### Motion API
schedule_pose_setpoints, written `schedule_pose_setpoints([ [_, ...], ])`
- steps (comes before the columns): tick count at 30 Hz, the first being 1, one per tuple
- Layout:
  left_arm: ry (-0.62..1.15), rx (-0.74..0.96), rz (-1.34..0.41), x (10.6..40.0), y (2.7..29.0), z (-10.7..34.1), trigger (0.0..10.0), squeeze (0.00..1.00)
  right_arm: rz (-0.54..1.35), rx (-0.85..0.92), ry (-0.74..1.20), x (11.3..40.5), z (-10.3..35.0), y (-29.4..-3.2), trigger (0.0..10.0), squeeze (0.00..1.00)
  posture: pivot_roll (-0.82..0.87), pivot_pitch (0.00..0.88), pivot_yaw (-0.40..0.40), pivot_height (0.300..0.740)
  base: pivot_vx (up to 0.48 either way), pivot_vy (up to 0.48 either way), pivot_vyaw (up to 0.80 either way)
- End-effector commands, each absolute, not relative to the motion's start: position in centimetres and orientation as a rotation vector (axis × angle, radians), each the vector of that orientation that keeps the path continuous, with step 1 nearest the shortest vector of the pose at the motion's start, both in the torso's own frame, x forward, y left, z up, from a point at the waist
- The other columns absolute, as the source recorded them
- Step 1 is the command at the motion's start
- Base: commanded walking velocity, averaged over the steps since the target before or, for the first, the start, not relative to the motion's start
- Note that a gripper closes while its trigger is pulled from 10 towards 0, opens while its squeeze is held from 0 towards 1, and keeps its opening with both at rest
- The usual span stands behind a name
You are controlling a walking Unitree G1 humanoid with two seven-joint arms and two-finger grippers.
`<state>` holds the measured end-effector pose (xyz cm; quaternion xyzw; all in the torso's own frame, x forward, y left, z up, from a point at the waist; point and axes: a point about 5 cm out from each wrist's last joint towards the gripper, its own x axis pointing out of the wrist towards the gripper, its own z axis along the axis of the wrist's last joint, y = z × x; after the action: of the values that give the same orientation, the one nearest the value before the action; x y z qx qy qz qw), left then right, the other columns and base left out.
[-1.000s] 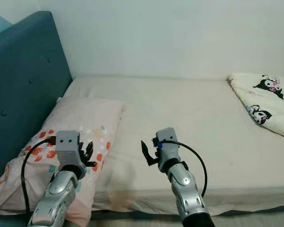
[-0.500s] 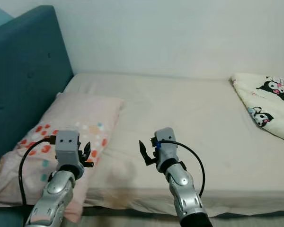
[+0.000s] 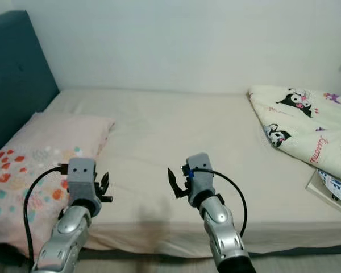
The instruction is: Clean up the room
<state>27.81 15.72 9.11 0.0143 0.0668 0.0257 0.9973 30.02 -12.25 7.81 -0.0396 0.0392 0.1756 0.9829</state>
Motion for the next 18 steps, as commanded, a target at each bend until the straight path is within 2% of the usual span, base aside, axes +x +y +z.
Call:
schedule_pose_setpoints([
  [1,0.146,0.049,0.062,27.75,16.06,8.97,10.0,0.00,0.348,-0.072,0.076,30.15,7.97,-12.09,10.0,0.00,0.06,0.053,-0.074,0.740,0.000,-0.454,0.80],
  [12,0.152,0.052,0.060,27.72,16.08,8.91,10.0,0.00,0.333,-0.069,0.076,30.14,7.94,-12.30,10.0,0.00,0.06,0.054,-0.070,0.740,0.000,-0.456,0.76],
  [18,0.153,0.054,0.057,27.75,16.03,8.90,10.0,0.00,0.307,-0.034,0.073,30.27,8.04,-12.69,10.0,0.00,0.05,0.056,-0.069,0.740,0.000,-0.456,0.00],
])
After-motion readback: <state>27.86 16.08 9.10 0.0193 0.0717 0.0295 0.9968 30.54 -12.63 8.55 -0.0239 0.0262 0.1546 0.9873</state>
